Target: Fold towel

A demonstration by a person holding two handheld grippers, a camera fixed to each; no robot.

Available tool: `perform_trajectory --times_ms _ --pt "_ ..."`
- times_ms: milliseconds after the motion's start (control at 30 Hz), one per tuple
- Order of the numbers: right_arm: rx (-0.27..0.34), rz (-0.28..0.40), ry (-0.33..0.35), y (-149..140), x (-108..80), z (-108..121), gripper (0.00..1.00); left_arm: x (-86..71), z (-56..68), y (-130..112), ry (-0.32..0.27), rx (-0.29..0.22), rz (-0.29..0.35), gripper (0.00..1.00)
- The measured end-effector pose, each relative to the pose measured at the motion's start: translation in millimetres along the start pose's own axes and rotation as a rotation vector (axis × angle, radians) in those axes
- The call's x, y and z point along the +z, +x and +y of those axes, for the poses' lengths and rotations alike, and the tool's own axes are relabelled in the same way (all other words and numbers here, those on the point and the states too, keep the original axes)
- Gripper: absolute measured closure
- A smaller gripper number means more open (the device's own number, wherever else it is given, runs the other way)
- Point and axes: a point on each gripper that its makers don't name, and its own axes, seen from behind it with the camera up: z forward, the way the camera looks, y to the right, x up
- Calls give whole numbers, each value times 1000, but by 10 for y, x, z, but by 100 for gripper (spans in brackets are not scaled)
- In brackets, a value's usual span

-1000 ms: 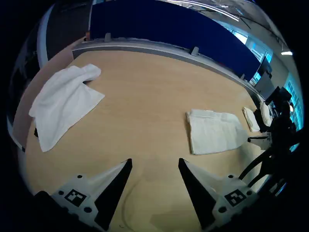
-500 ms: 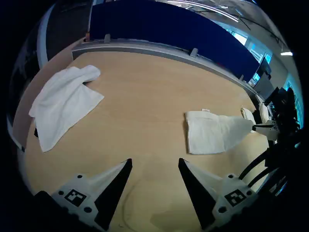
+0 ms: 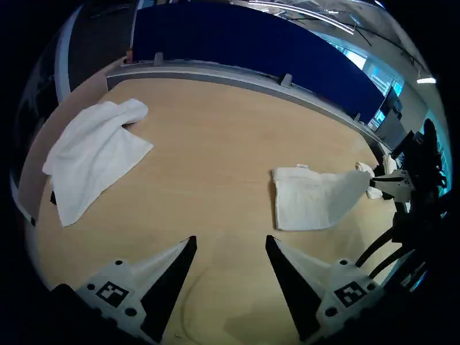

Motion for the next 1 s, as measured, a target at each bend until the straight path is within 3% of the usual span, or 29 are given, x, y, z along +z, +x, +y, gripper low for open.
perform_trajectory --times_ms 400,633,800,1000 --pt "-172 -10 104 323 356 -584 96 -25 35 -75 -5 -15 2 11" --pt "-247 -37 184 311 661 -961 95 -47 24 -98 -2 -35 7 11" --pt "-264 -74 260 94 977 -1266 95 -44 34 -138 -2 -48 6 11" --pt "-224 -140 295 -254 1277 -1471 95 -26 76 -183 -6 -51 3 11"
